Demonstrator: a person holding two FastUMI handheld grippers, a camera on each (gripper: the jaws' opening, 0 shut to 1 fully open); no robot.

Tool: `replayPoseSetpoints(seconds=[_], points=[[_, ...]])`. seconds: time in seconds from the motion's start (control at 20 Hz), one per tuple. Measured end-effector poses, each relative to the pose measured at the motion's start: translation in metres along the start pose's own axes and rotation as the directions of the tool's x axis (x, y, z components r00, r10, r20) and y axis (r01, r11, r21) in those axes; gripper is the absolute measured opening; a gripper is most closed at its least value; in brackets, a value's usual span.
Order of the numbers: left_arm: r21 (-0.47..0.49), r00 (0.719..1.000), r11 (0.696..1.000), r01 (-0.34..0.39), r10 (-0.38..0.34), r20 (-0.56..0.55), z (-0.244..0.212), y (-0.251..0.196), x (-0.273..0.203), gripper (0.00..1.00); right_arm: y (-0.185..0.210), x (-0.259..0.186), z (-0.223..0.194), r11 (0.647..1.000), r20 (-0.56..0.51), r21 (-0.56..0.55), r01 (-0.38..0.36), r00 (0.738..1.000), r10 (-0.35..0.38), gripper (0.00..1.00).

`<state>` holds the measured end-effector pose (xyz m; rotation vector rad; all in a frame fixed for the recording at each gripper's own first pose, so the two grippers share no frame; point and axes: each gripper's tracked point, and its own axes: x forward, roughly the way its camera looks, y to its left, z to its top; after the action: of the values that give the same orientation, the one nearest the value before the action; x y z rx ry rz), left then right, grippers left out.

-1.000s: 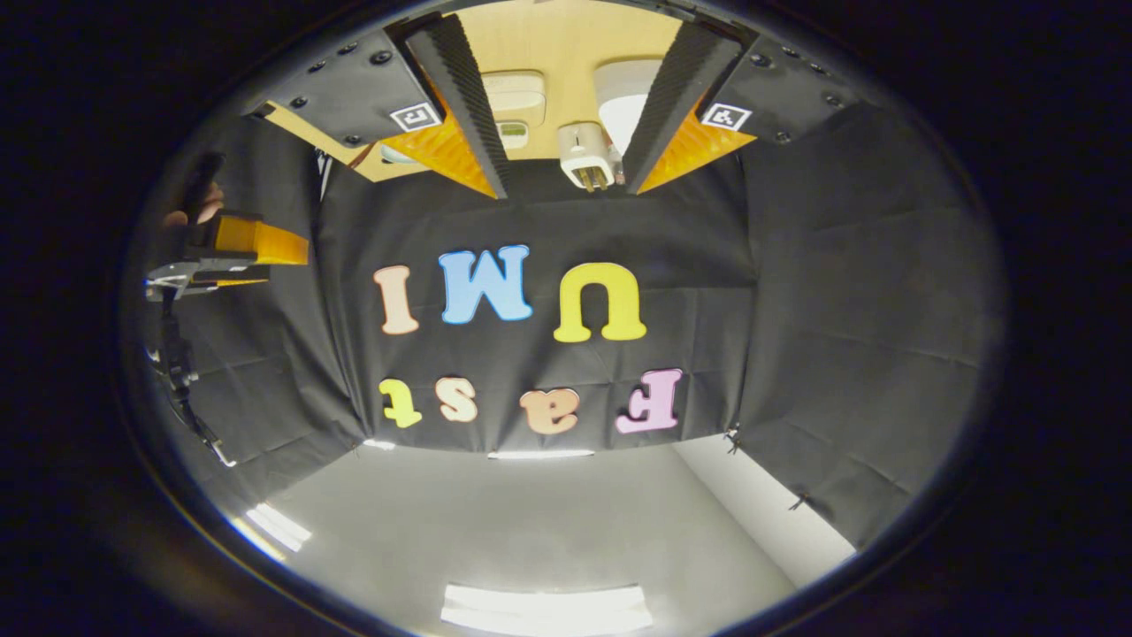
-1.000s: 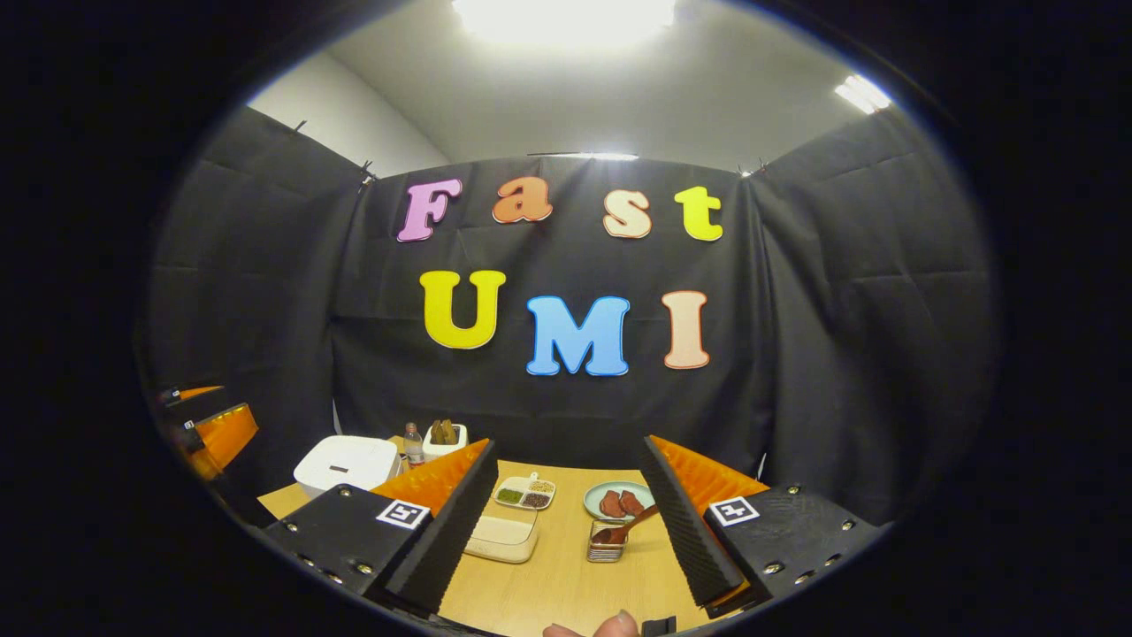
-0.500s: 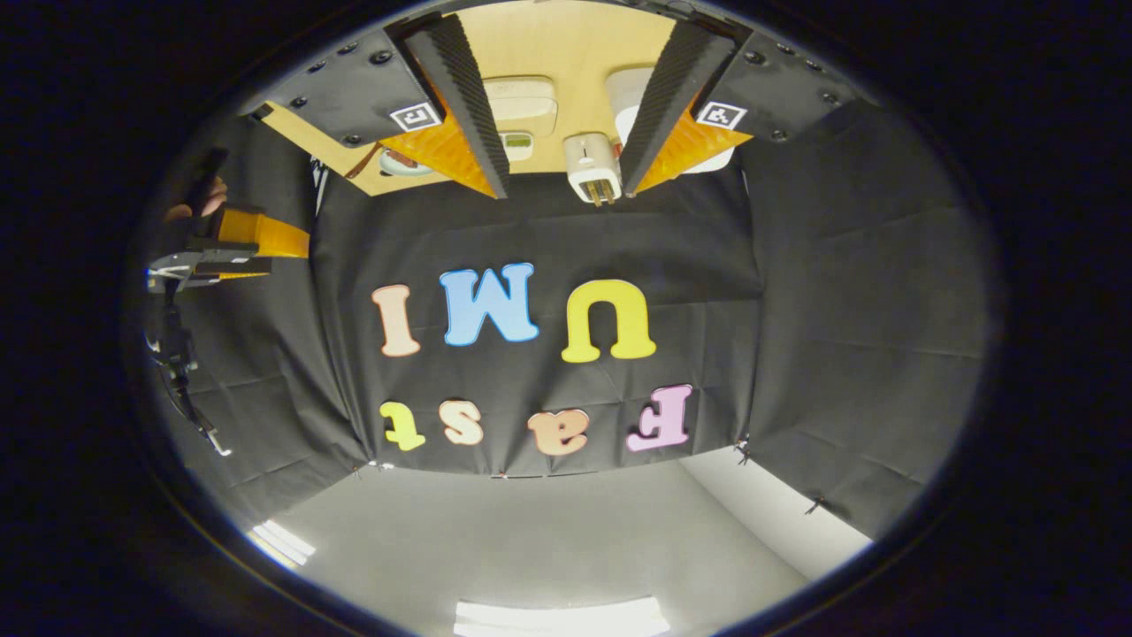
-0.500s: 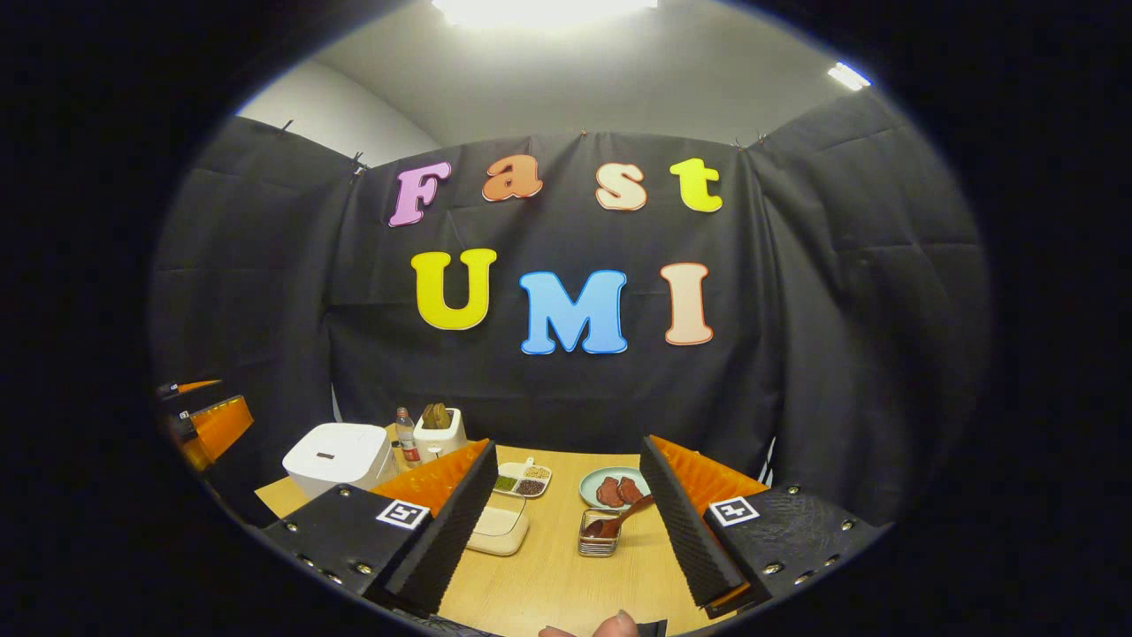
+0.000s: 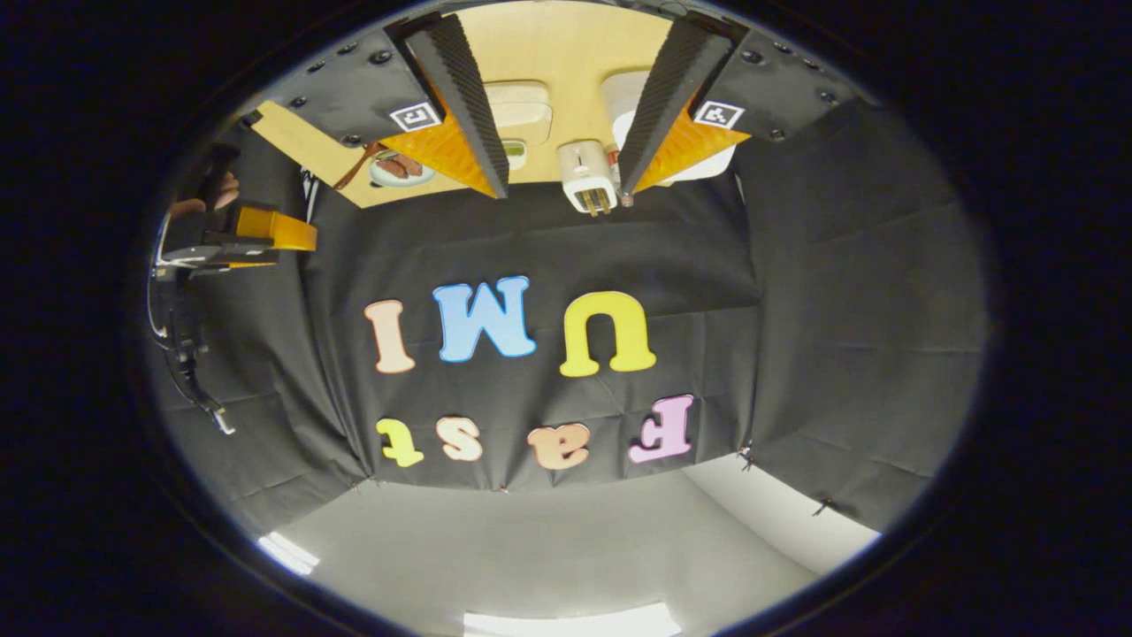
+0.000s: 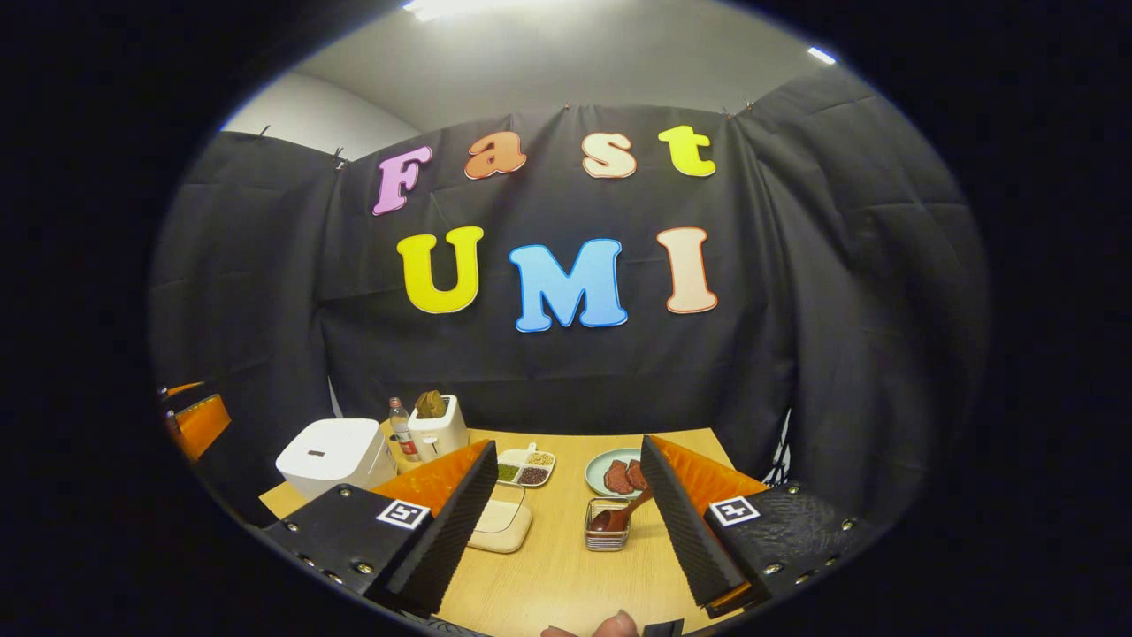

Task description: Close the left gripper, press the button to open the rice cooker; take a wooden spoon from the chopstick holder with the right hand, scoop a spoonful of rice and pour it into the rice cooker, then put the wooden spoon back into the chopstick holder.

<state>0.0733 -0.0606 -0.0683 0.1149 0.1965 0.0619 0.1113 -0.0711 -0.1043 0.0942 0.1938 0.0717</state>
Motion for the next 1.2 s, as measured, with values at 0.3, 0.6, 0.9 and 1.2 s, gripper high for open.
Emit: replayPoseSetpoints(seconds=[0.3, 0.6, 0.9, 1.2], points=[[-0.033, 1.000, 0.999, 0.014, -0.014, -0.004, -0.014, 0.030, 0.026, 0.87, 0.015, 0.015, -0.010, 1.000, -0.026, 0.007, 0.026, 0.999, -0.025, 0.99], [-0.067, 0.986, 0.990, -0.126, 0.118, -0.114, -0.073, 0.106, 0.074, 0.54, 0.042, 0.015, -0.016, 1.000, -0.037, -0.011, 0.005, 0.999, -0.006, 0.99], [-0.100, 0.932, 0.969, -0.225, 0.184, -0.313, -0.170, 0.159, 0.122, 0.11, 0.073, 0.017, -0.006, 0.997, -0.012, -0.069, -0.027, 1.000, 0.026, 0.99], [-0.040, 0.872, 0.964, -0.263, 0.220, -0.438, -0.236, 0.180, 0.170, 0.09, 0.090, 0.019, -0.005, 0.994, -0.018, -0.098, -0.045, 0.999, 0.043, 0.99]])
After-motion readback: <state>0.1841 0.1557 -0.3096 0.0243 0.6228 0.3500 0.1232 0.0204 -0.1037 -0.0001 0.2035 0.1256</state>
